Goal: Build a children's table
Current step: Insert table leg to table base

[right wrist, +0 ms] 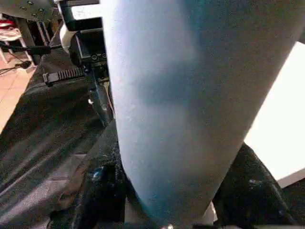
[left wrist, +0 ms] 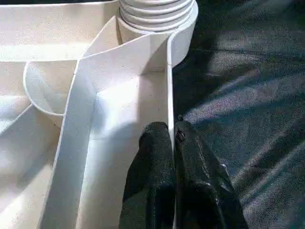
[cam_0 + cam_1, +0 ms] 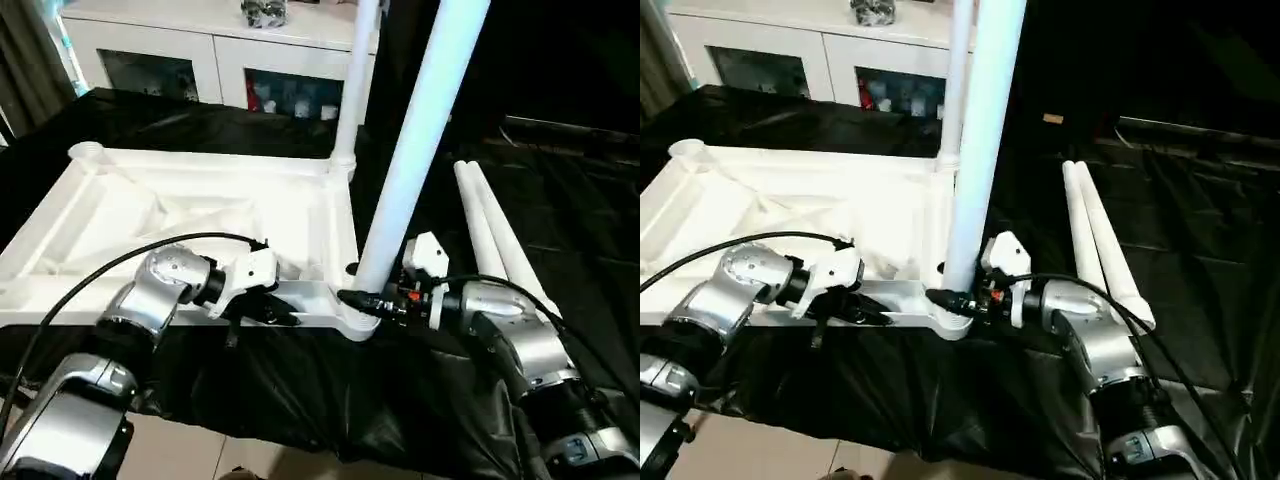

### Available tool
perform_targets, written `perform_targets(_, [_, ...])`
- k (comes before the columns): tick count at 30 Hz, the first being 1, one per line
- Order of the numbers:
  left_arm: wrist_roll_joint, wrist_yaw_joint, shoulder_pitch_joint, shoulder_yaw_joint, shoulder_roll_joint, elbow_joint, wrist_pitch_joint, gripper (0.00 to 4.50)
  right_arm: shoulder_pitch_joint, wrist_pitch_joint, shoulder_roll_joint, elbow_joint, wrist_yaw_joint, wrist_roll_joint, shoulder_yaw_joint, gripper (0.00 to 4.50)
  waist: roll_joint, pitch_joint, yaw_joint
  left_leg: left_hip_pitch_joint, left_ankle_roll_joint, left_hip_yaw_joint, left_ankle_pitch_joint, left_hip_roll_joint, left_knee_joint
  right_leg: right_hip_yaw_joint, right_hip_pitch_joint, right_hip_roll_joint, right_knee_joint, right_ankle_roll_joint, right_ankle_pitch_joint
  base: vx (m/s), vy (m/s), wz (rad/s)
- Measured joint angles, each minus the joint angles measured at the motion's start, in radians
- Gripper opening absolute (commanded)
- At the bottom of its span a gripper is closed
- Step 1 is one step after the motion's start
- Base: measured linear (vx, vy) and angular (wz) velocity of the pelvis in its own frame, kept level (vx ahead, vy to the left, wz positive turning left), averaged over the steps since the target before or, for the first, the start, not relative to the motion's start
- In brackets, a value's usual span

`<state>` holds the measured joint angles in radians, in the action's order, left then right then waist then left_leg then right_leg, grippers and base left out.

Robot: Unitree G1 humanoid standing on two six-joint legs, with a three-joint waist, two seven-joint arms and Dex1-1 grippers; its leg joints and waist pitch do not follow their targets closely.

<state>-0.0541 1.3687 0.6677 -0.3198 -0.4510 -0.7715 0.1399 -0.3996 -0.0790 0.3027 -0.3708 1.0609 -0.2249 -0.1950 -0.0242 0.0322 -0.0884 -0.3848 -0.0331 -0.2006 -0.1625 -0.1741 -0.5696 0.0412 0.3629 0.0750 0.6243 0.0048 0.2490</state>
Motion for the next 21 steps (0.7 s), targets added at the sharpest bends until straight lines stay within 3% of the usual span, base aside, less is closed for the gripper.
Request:
perform_targets(5, [-0.008,-0.070,0.000,0.015,0.012,-0.001,-0.031,0.00,-0.032,0.048,-0.065,-0.102,-0.107,0.008,0.035,1.89,0.001,0.001,0.007,0.001,-0.001,0.000,0.000,0.000,0.000,0.000,0.002,0.000,0.002,-0.002,-0.003,0.000,0.000,0.00])
perform_targets(9, [-0.020,-0.257,-0.003,0.049,0.102,0.029,-0.167,0.00,-0.105,0.072,-0.140,-0.234,-0.363,0.041,0.104,1.89,0.002,0.004,0.021,0.002,-0.001,0.000,0.001,0.000,0.000,0.000,0.003,0.001,0.000,-0.005,-0.005,0.000,0.000,0.00])
perform_targets(12, [-0.033,-0.348,-0.019,0.050,0.143,0.087,-0.242,0.00,-0.136,0.083,-0.166,-0.282,-0.468,0.052,0.121,1.89,0.004,0.005,0.025,0.002,-0.001,0.000,0.001,0.000,0.000,0.000,0.003,0.002,0.000,-0.006,-0.006,0.000,0.000,0.00])
perform_targets(21, [-0.099,-0.497,-0.044,0.040,0.223,0.167,-0.323,0.00,-0.189,0.092,-0.192,-0.360,-0.586,0.073,0.163,1.89,0.005,0.003,0.024,0.002,-0.001,0.000,0.001,0.000,0.000,0.000,0.002,0.002,-0.002,-0.005,-0.006,0.000,0.000,0.00])
